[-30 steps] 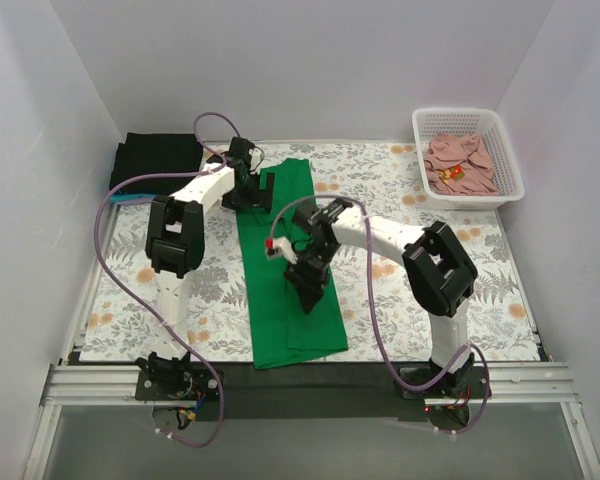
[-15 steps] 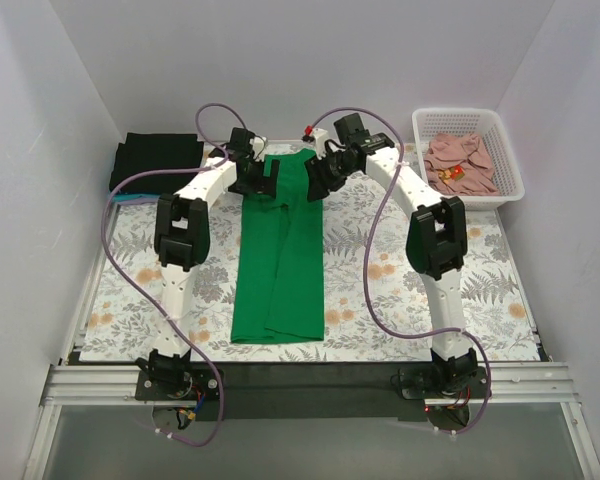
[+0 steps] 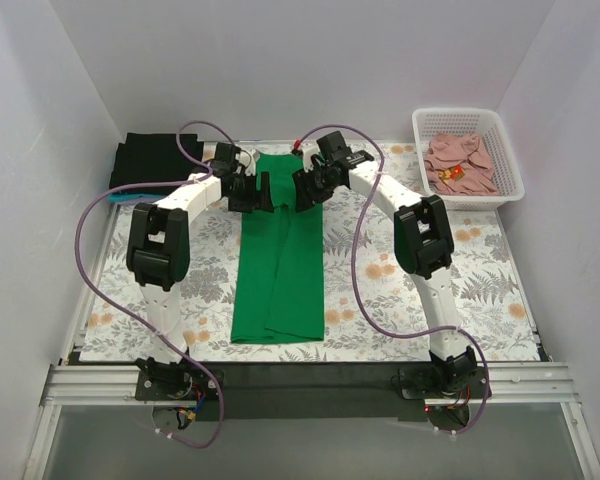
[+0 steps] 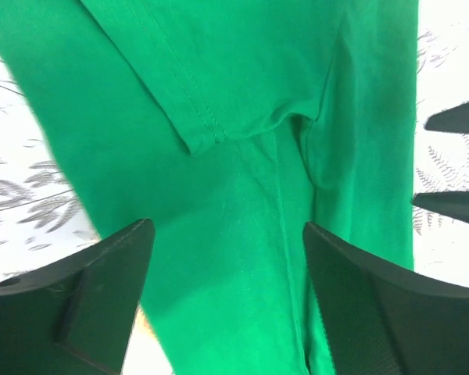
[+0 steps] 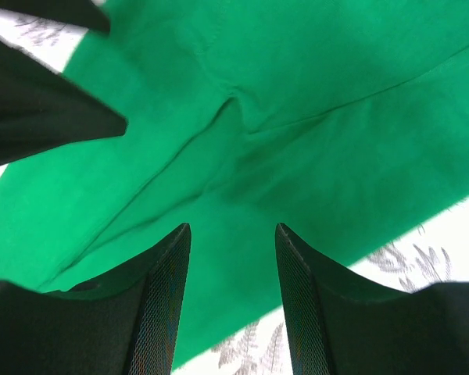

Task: Fold and stack the t-shirts
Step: Fold the tshirt

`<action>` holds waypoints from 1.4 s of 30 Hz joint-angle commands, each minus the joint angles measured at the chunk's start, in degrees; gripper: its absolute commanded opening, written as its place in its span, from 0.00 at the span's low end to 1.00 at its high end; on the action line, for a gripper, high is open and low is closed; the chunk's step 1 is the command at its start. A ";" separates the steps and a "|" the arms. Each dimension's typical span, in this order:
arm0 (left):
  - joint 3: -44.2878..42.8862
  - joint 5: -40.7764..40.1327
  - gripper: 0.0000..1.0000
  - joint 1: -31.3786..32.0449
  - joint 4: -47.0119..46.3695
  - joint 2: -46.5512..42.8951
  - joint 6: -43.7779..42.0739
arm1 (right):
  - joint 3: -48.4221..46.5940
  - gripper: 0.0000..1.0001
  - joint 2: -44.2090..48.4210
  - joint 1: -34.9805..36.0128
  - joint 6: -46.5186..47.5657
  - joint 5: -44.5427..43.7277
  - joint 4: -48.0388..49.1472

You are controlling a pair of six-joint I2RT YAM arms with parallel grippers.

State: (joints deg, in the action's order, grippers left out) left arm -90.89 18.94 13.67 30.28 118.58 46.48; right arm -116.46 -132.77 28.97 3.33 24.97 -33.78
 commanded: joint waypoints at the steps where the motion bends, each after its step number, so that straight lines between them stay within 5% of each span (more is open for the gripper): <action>1: 1.42 2.42 0.68 0.13 -2.07 0.59 1.42 | -0.77 0.54 -3.28 0.38 -2.54 -1.68 3.28; 12: 1.95 -0.83 0.61 0.04 -4.70 6.39 2.30 | -3.42 0.54 -9.52 -0.40 -1.40 -6.77 4.95; 19: -6.13 -1.54 0.62 -1.19 -4.62 14.46 2.56 | -8.42 0.54 -13.04 -1.81 -0.44 -7.74 5.83; 26: -12.47 0.57 0.68 -2.25 -3.39 15.37 4.50 | -14.13 0.71 -12.87 -3.39 3.08 -9.86 7.32; 28: -13.43 0.22 0.74 -2.33 -3.30 12.22 4.06 | -14.67 0.77 -10.59 -3.83 4.74 -8.36 7.59; 31: -14.14 0.74 0.95 -3.03 -2.77 5.03 3.80 | -12.57 0.82 -5.15 -3.92 7.73 -7.75 7.59; 36: -6.77 8.11 0.96 -6.19 -3.13 -12.71 -1.64 | -0.89 0.85 11.34 -3.40 12.12 -1.70 4.78; 39: 1.13 25.23 0.96 -9.62 2.30 -23.70 -12.34 | 9.12 0.87 21.80 -1.73 16.16 1.82 0.58; 42: 10.89 26.41 0.93 -10.86 5.12 -33.99 -19.56 | 20.87 0.86 31.04 1.69 22.84 1.66 -2.95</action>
State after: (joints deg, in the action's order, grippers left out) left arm -86.43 36.16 3.22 29.43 94.30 37.28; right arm -104.16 -111.11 27.00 18.26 22.74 -31.64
